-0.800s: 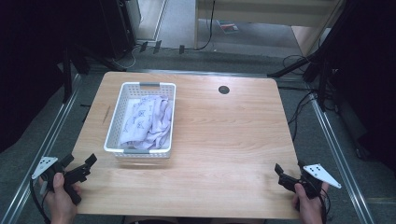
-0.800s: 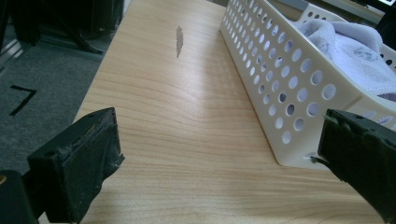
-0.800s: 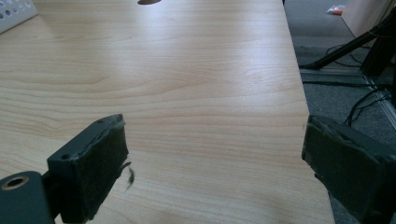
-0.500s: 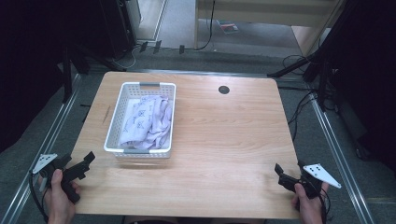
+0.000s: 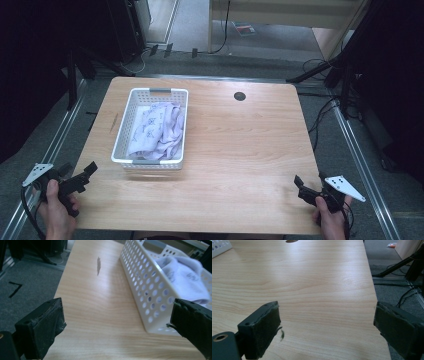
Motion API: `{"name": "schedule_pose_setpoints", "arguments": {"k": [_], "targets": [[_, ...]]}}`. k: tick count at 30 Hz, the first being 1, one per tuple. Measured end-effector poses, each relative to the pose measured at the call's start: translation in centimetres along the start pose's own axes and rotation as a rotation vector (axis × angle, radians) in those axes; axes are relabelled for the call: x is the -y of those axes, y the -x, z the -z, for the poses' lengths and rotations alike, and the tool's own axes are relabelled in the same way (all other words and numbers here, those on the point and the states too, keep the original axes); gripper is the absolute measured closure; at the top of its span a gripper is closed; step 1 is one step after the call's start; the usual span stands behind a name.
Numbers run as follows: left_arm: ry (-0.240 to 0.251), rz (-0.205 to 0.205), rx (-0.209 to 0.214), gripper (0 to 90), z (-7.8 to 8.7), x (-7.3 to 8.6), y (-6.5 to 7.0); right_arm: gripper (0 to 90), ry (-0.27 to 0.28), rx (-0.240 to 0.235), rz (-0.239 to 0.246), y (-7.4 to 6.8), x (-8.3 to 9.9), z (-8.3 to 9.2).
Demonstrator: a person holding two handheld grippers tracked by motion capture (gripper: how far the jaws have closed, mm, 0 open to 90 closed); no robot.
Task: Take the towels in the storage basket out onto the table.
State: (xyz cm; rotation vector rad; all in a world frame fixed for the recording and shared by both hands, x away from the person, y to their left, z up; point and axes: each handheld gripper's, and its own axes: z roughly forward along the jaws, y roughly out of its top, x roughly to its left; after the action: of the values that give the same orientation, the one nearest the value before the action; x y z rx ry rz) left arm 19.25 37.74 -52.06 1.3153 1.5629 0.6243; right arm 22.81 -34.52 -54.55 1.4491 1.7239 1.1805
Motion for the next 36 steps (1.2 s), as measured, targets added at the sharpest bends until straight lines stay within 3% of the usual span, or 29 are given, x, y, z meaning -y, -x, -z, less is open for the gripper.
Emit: {"name": "schedule_pose_setpoints", "arguments": {"k": [6, 12, 28, 36], "targets": [[-0.019, -0.077, 0.008, 0.0, 0.3, -1.8, 2.1, 6.9, 0.001, 0.003, -0.001, 0.0, 0.0, 0.0], [-0.043, -0.090, 0.023, 0.0, -0.1, -3.0, 3.3, 6.9, 0.001, 0.001, 0.000, 0.0, 0.0, 0.0], [-0.131, -0.217, 0.067, 0.0, -2.0, -7.4, 8.5, 2.2, -0.005, 0.001, 0.007, -0.1, 0.0, 0.0], [-0.179, -0.263, 0.093, 0.0, -3.8, -8.7, 10.6, 2.2, -0.008, -0.008, 0.010, -0.1, 0.0, 0.0]]}}
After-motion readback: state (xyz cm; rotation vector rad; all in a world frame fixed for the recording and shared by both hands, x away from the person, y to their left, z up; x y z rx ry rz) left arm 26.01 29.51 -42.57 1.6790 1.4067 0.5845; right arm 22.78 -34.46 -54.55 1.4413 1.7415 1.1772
